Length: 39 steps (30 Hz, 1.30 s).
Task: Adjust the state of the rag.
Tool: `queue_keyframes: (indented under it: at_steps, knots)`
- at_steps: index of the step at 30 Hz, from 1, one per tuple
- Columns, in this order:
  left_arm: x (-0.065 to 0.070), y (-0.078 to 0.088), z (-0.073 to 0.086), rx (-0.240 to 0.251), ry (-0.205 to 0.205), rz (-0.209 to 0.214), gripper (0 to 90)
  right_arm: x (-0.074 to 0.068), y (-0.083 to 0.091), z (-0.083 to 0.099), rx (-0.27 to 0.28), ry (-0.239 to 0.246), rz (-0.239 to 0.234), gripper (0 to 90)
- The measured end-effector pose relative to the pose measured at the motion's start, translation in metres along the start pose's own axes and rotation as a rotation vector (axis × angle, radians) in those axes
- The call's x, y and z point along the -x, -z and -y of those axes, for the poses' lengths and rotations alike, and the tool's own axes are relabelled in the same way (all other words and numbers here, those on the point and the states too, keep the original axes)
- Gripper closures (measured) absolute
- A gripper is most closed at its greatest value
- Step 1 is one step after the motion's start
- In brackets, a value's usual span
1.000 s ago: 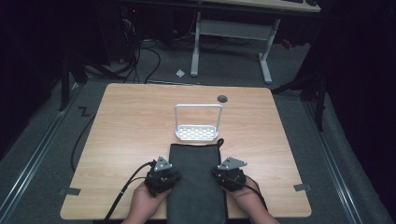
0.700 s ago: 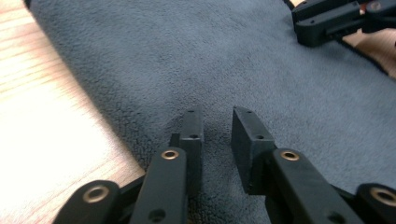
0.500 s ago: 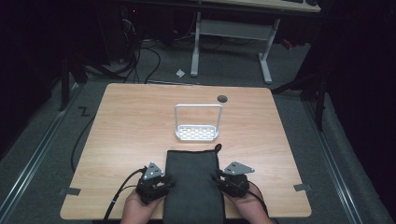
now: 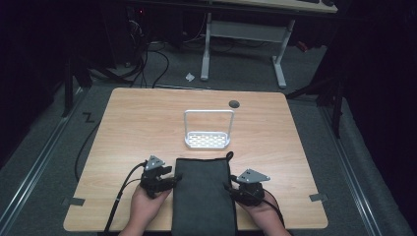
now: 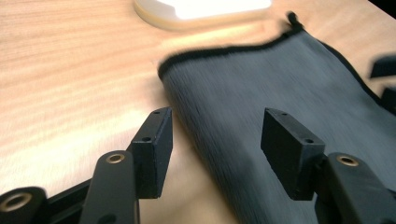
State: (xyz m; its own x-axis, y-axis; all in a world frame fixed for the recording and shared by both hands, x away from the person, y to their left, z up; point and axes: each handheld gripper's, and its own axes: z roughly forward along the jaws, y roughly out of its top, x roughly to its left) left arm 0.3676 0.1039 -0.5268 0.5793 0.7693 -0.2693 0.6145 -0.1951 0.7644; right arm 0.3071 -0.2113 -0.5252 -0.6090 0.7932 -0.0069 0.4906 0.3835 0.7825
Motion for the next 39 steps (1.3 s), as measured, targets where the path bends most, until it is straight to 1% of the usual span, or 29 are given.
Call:
queue_keyframes:
  at_steps: [1, 3, 4, 5, 7, 8, 10, 11, 13, 14, 15, 18, 20, 22, 24, 27, 29, 31, 34, 35, 36, 39]
  knots:
    - [-0.002, -0.004, -0.004, -0.009, 0.005, -0.017, 43.3, 0.000, 0.001, 0.000, 0.002, -0.002, 0.002, 58.5]
    - [-0.005, -0.012, -0.009, -0.029, 0.024, -0.029, 43.7, 0.001, 0.002, 0.000, 0.007, -0.004, 0.005, 58.4]
    - [-0.007, -0.015, -0.011, -0.041, 0.035, -0.030, 45.9, 0.001, 0.002, 0.000, 0.007, -0.003, 0.007, 58.2]
    - [-0.008, -0.018, -0.012, -0.054, 0.042, -0.030, 50.5, 0.002, 0.002, 0.000, 0.006, -0.007, 0.006, 57.9]
    - [-0.009, -0.021, -0.013, -0.067, 0.050, -0.039, 56.7, 0.003, 0.001, 0.000, 0.005, -0.017, -0.001, 57.4]
    - [-0.009, -0.022, -0.012, -0.063, 0.044, -0.041, 62.2, 0.003, 0.001, 0.001, 0.005, -0.018, -0.002, 57.1]
    - [-0.009, -0.023, -0.011, -0.055, 0.025, -0.045, 70.2, 0.002, 0.000, 0.000, 0.003, -0.013, -0.003, 56.2]
    - [-0.009, -0.024, -0.010, -0.051, 0.023, -0.039, 74.1, 0.002, 0.000, 0.000, 0.003, -0.012, -0.003, 55.7]
    - [-0.009, -0.025, -0.007, -0.035, 0.019, -0.025, 79.3, 0.002, -0.001, 0.000, 0.004, -0.009, -0.006, 54.5]
    - [-0.010, -0.025, -0.006, -0.024, 0.024, -0.018, 80.7, 0.002, -0.002, 0.000, 0.004, -0.011, -0.007, 54.2]
    - [-0.012, -0.025, -0.006, -0.023, 0.034, -0.009, 81.7, 0.002, -0.003, -0.001, 0.002, -0.010, -0.005, 54.4]
    - [-0.014, -0.024, -0.004, -0.018, 0.057, 0.011, 81.9, 0.002, -0.002, -0.005, 0.013, -0.022, -0.001, 53.4]
    - [-0.014, -0.024, -0.004, -0.015, 0.057, 0.010, 81.8, 0.003, -0.004, -0.011, 0.026, -0.023, 0.004, 51.5]
    - [-0.013, -0.024, -0.004, -0.012, 0.055, 0.007, 81.7, 0.007, -0.010, -0.019, 0.029, -0.020, 0.017, 49.9]
    - [-0.014, -0.024, -0.003, -0.012, 0.059, 0.009, 81.4, 0.013, -0.018, -0.028, 0.013, -0.035, 0.016, 44.7]
    - [-0.014, -0.023, -0.003, -0.011, 0.066, 0.013, 80.3, 0.020, -0.031, -0.039, -0.005, -0.049, 0.030, 41.2]
    - [-0.015, -0.023, -0.003, -0.010, 0.070, 0.018, 80.1, 0.023, -0.043, -0.044, -0.034, -0.045, 0.032, 40.3]
    - [-0.015, -0.023, -0.002, -0.010, 0.073, 0.020, 80.0, 0.026, -0.053, -0.048, -0.051, -0.036, 0.042, 39.5]
    - [-0.015, -0.023, -0.002, -0.010, 0.072, 0.020, 79.9, 0.027, -0.065, -0.047, -0.081, -0.027, 0.039, 38.0]
    - [-0.015, -0.022, -0.002, -0.010, 0.072, 0.020, 79.8, 0.027, -0.067, -0.046, -0.090, -0.021, 0.037, 37.8]
    - [-0.015, -0.022, -0.002, -0.010, 0.072, 0.021, 79.6, 0.026, -0.067, -0.045, -0.084, -0.004, 0.040, 37.8]
    - [-0.015, -0.023, -0.002, -0.009, 0.072, 0.021, 79.4, 0.027, -0.064, -0.045, -0.094, 0.000, 0.060, 36.3]
